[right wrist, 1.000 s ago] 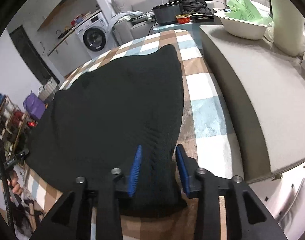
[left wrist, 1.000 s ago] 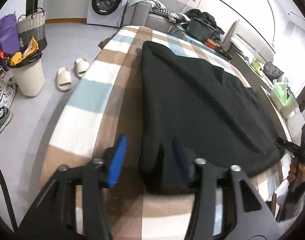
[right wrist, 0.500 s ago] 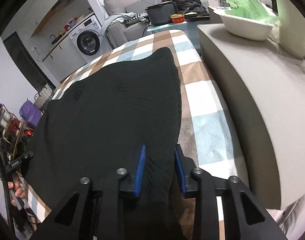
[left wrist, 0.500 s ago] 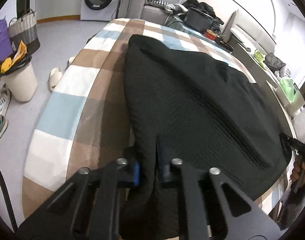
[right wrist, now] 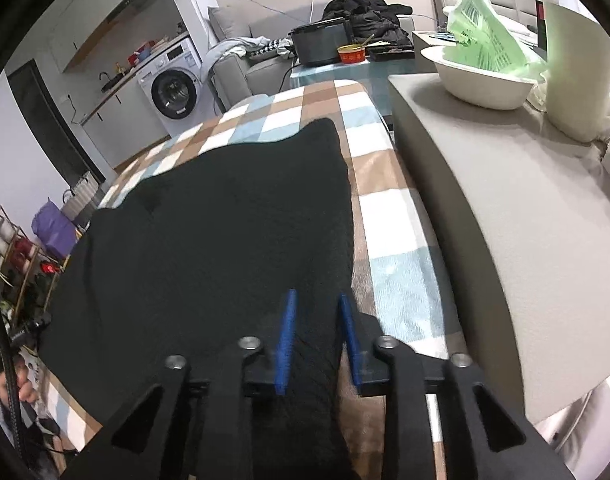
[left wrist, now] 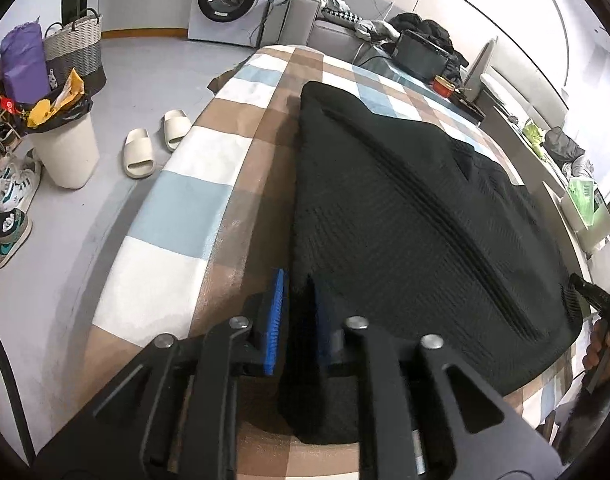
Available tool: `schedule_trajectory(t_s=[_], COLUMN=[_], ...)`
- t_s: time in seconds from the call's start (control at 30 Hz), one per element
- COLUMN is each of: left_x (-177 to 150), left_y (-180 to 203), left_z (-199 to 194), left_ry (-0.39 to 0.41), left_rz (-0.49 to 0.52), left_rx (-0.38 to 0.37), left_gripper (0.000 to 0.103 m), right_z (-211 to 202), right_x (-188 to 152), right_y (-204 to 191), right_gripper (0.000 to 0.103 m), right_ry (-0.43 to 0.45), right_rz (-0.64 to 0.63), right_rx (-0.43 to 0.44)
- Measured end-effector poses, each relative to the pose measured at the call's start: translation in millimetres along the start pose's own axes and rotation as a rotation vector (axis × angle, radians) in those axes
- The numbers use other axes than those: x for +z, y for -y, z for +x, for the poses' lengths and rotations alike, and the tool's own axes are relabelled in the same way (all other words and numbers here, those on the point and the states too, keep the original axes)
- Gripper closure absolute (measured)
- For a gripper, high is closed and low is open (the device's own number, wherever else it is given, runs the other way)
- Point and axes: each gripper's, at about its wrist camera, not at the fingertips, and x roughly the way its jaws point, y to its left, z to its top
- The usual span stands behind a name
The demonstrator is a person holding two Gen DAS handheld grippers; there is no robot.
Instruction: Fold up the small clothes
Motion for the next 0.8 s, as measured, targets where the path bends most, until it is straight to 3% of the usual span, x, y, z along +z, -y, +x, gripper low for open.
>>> schedule_trajectory(t_s=[0.1, 0.23, 0.6, 0.67, 0.7, 0.73, 0.8], left_x=[1.4, 5.7, 20.8, 21.1, 20.3, 19.4, 16.0], left_y=[6.0, 17.6, 45.2, 49.7, 50.6, 49.1, 42.8], left_z=[2.4, 9.6, 37.9, 42.5, 44.4, 45.7, 44.2], left_ry=[-0.005, -0.02, -0.037, -0.019, -0.021, -0.025, -0.012], left_rz=[-0.009, 0.012, 0.05, 0.081, 0.095, 0.102, 0.093], left_rx=[-0.012, -0.017, 0.012, 0.031, 0.053, 0.064, 0.05], left_gripper=[0.06, 0.052, 0.049, 0.059, 0.078, 0.083, 0.085], right_z=[5.3, 13.3, 25.3, 30.5, 33.0, 34.0, 38.2], right_x=[6.4, 12.1, 19.0, 17.1, 15.3, 13.8, 10.5], right_y=[-2.8, -5.0, -17.9, -24.3, -28.9, -31.9, -34.9], right_gripper=[0.066, 0.062, 0.059, 0.06, 0.064, 0.073, 0.08], right_ry=[-0.006, -0.026, -0.046, -0.052, -0.053, -0.053, -0.066], right_rz=[0.001, 0.012, -0.051, -0.089, -0.119, -0.138, -0.184], right_rx=[0.006, 0.011, 0.0, -0.016, -0.033, -0.049, -0.123])
